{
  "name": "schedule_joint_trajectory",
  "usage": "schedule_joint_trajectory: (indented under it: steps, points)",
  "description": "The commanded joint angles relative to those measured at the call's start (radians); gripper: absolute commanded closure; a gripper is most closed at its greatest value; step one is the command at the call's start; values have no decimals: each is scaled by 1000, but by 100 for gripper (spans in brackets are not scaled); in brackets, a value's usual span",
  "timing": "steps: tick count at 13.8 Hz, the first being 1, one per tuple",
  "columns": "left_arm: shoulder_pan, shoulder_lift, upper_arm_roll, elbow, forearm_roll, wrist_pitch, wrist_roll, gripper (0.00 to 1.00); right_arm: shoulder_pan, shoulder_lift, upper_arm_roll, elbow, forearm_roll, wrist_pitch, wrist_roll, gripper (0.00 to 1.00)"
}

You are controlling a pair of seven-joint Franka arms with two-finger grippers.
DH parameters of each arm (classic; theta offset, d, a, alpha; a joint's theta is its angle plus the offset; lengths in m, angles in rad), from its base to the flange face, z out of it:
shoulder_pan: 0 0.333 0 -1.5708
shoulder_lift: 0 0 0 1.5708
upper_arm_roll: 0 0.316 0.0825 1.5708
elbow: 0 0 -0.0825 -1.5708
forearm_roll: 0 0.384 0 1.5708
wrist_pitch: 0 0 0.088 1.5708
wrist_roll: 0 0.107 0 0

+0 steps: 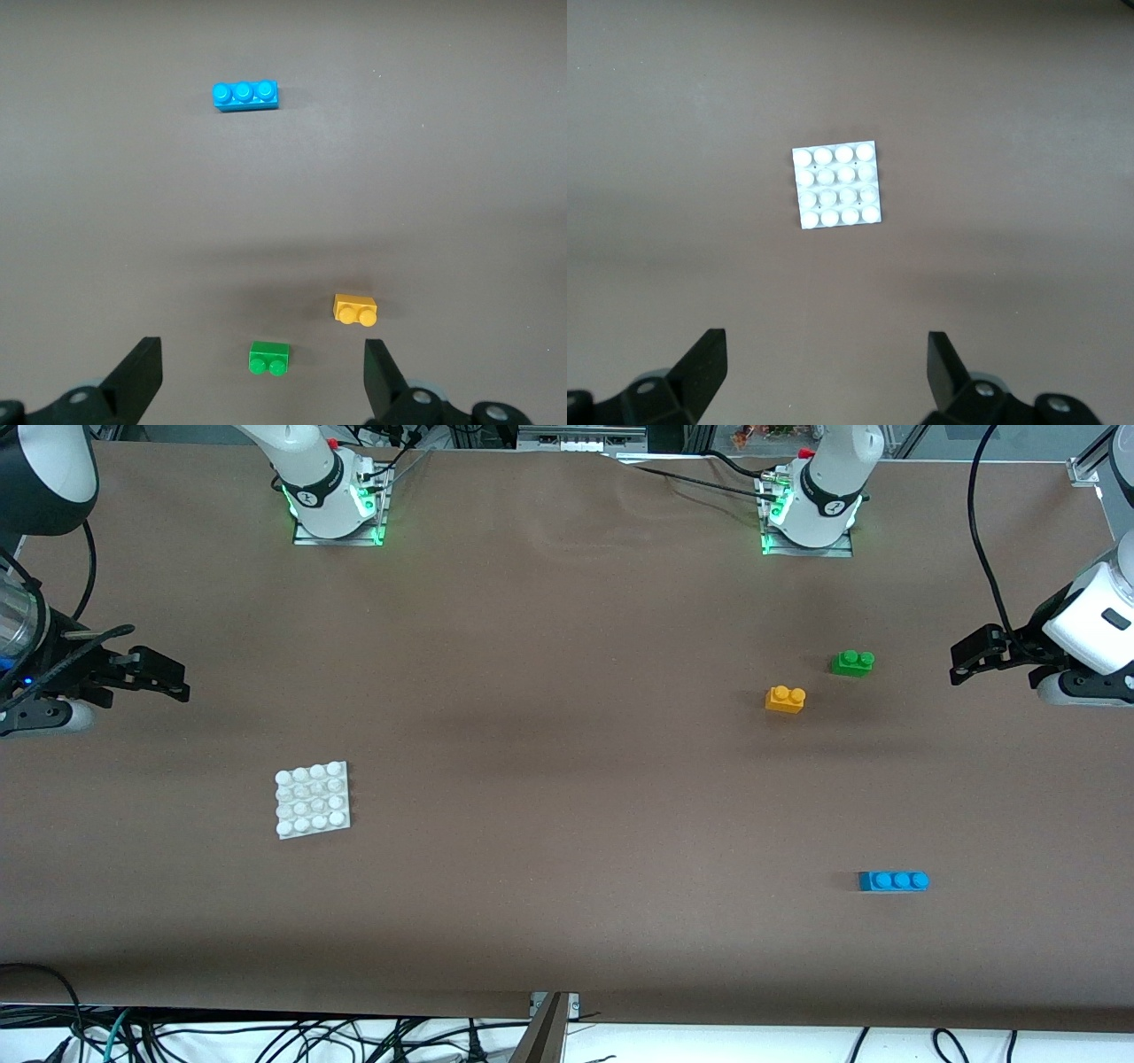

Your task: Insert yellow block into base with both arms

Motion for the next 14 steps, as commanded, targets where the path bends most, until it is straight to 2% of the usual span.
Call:
schedule_joint_trajectory:
  steps: [1,14]
  points:
    - [-6,9,9,27,-8,-20,25,0,0,-13,3,-15,-10,10,9,0]
    - [-6,9,9,27,-6,-20,25,0,-8,6,0,-14,4,79,10,0]
